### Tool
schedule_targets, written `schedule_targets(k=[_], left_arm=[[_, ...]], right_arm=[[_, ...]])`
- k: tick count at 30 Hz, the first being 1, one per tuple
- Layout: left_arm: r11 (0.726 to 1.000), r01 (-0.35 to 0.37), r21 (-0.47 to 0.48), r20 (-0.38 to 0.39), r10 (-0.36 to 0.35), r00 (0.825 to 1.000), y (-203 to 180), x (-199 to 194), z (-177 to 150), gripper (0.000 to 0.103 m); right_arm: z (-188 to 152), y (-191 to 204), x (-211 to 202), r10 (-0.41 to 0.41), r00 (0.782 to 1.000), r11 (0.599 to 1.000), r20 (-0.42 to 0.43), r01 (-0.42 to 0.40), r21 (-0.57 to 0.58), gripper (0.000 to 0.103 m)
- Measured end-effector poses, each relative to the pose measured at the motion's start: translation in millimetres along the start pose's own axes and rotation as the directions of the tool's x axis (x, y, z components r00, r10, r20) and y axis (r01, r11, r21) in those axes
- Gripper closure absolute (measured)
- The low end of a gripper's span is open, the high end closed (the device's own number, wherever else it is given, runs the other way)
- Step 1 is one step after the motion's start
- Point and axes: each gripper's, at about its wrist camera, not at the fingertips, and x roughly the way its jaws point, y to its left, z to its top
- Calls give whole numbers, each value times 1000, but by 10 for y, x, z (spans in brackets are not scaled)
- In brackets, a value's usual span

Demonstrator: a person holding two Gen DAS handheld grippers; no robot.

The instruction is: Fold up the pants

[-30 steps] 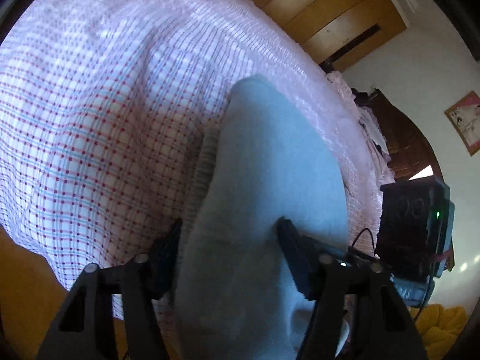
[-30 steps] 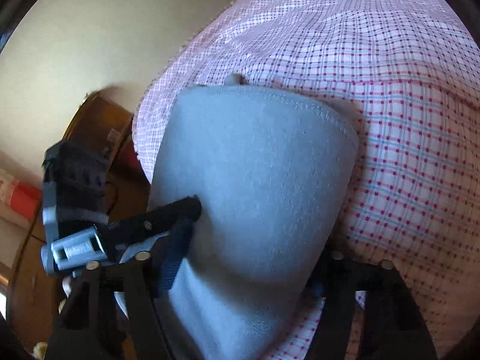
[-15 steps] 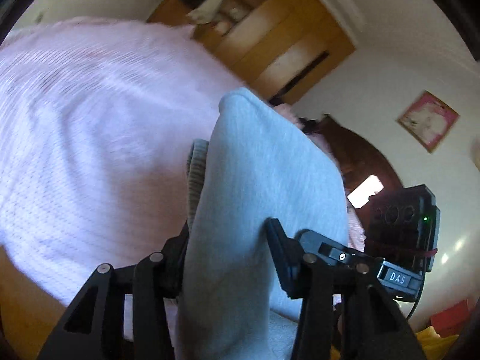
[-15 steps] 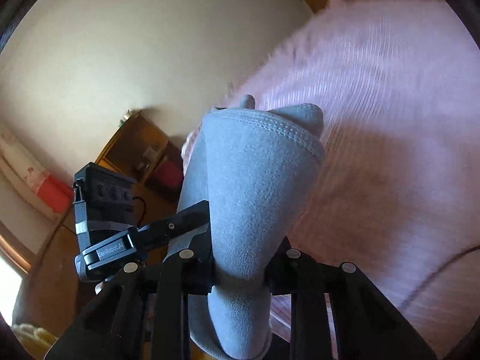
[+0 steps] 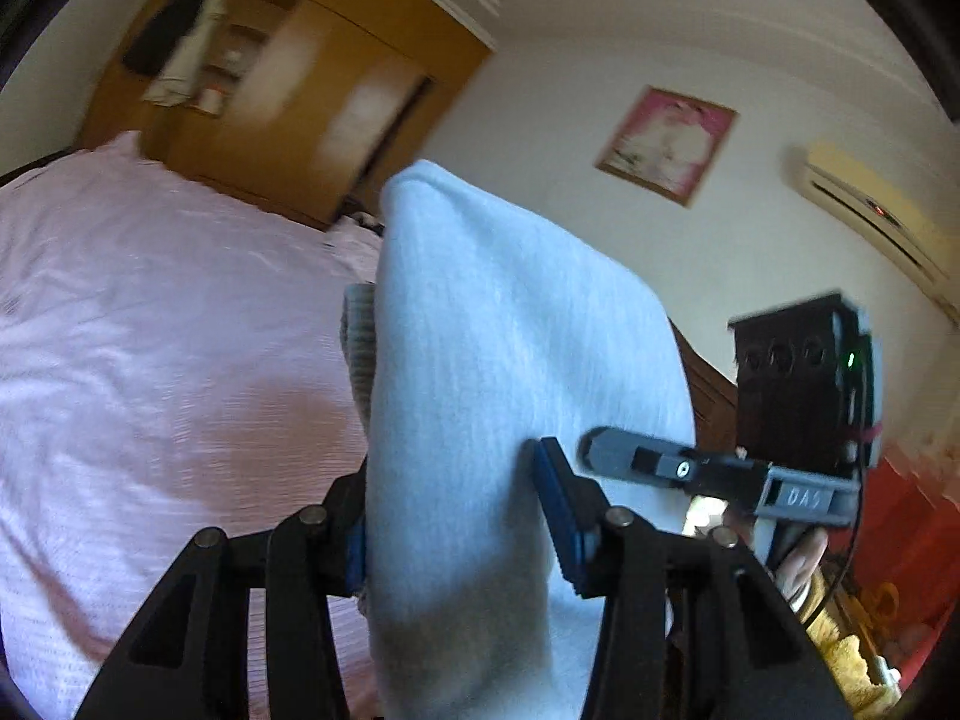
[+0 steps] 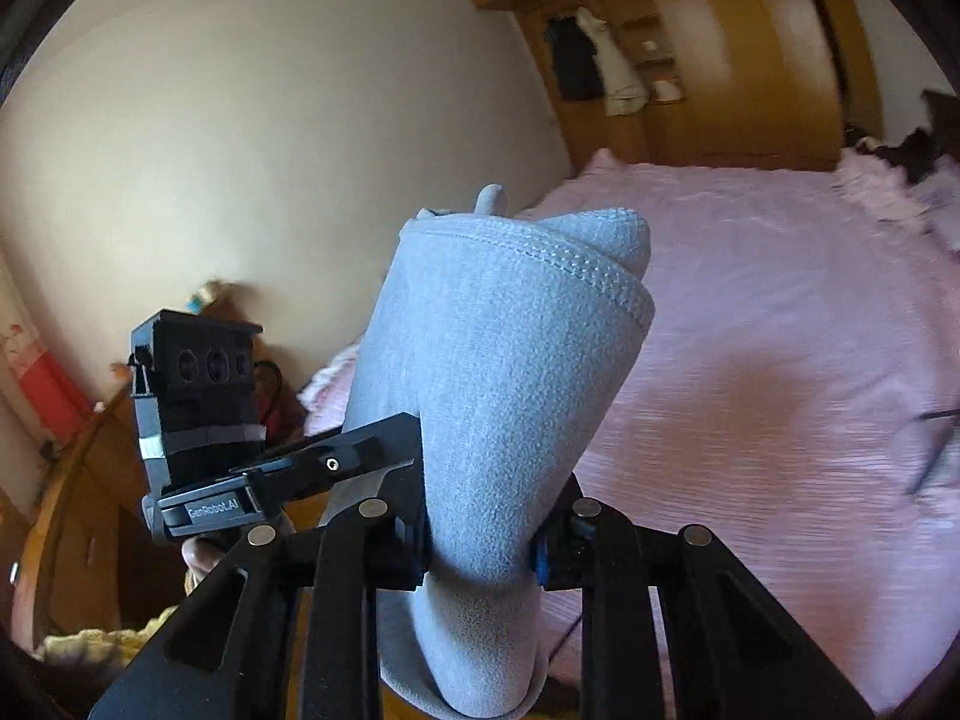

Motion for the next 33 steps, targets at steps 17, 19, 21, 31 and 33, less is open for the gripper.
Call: schedule_targets(k=[17, 19, 21, 31, 33], left_arm=[[985, -165, -52, -300, 142, 943, 788, 1400, -401, 57], [976, -211, -60, -329, 180, 927, 1041, 1594, -517, 57], [967, -247, -56, -348, 213, 913, 1295, 1783, -574, 57], [935, -352, -35, -398, 310, 863, 2481, 2468, -428, 61], [931, -362, -39, -401, 318, 859, 2680, 2571, -397, 61]], right_arm=[[-546, -1783, 1386, 53, 969, 965, -240, 12, 263, 84], [-641, -2026, 1751, 74, 961, 953, -267, 11, 302, 84], [-665, -2277, 2131, 94, 954, 945, -283, 4, 328, 84], [-419, -2969, 3091, 125, 955, 944, -271, -30, 329, 84], [-374, -3049, 3213, 124, 956, 950, -266, -37, 310, 84]])
